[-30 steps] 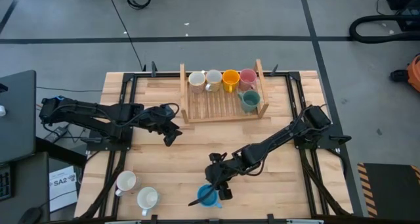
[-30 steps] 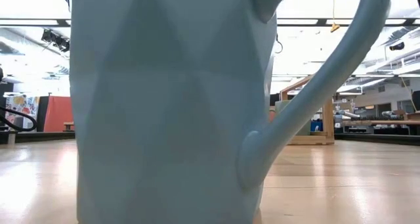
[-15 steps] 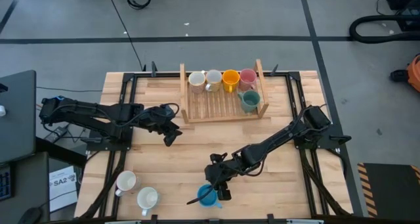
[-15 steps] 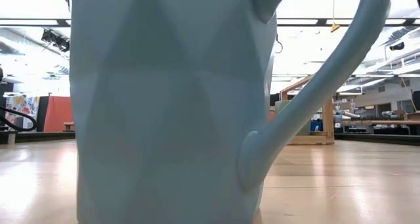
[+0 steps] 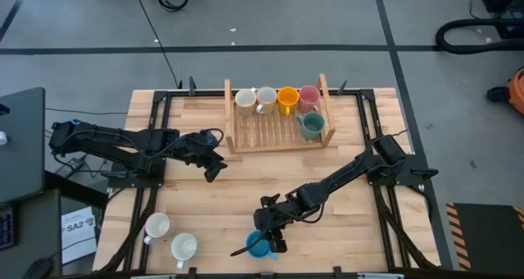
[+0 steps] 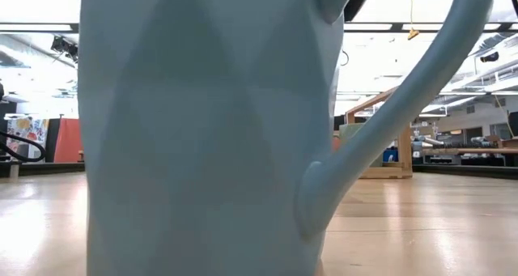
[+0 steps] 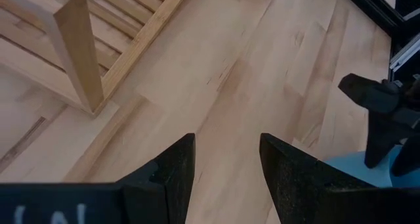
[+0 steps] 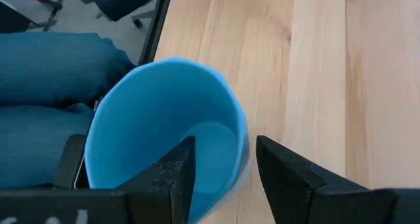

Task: Place coffee mugs
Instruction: Put the blue mug on the shelf

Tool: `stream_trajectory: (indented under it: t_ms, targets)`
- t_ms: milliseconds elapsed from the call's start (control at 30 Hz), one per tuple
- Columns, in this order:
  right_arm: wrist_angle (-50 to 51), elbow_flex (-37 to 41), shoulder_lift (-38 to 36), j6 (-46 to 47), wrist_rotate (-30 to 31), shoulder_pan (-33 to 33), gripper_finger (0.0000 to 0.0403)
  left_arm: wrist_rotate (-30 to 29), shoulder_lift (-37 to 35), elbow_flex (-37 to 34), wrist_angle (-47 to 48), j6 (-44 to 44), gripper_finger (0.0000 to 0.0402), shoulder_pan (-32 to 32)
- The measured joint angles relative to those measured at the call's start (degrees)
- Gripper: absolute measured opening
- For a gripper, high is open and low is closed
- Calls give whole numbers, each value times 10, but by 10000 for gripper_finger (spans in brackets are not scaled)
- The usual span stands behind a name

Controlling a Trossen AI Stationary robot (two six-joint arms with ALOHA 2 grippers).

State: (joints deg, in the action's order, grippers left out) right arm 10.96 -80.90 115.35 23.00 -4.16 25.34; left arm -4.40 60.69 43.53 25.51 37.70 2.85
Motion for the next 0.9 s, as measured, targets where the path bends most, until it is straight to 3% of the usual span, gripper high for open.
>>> stream_trajectory:
  t_ms: [367,900]
  targets:
    - [37,-1,-2,0,14,0,150,0,0,0,0,-14,176,0]
    - [48,0,-2,-2,16,0,30,0,0,0,0,-15,176,0]
